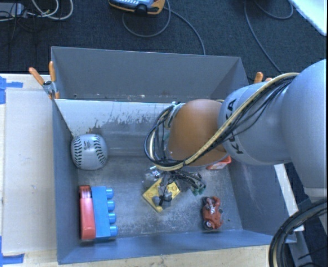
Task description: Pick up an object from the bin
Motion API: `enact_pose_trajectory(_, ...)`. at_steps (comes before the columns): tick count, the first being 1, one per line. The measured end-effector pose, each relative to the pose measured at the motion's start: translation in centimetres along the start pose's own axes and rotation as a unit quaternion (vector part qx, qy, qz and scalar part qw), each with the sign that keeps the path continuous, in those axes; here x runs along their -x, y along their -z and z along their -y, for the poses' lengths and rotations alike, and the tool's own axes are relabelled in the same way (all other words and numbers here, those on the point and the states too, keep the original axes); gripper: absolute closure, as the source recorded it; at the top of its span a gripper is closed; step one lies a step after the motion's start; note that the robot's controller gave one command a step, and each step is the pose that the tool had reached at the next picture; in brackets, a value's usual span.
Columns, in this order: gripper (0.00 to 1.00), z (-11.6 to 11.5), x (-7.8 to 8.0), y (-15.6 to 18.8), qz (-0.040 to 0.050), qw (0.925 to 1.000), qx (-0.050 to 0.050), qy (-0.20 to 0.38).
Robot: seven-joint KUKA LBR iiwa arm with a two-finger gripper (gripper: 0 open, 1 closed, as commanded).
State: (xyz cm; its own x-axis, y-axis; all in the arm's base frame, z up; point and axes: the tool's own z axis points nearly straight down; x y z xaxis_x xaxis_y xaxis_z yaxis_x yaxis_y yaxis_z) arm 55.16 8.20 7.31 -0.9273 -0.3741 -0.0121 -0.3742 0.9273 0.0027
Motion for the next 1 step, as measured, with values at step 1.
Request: enact_pose_trajectory(1,1.0,0.96,0.23,14.58,0.0017,0.9999,0.0,0.013)
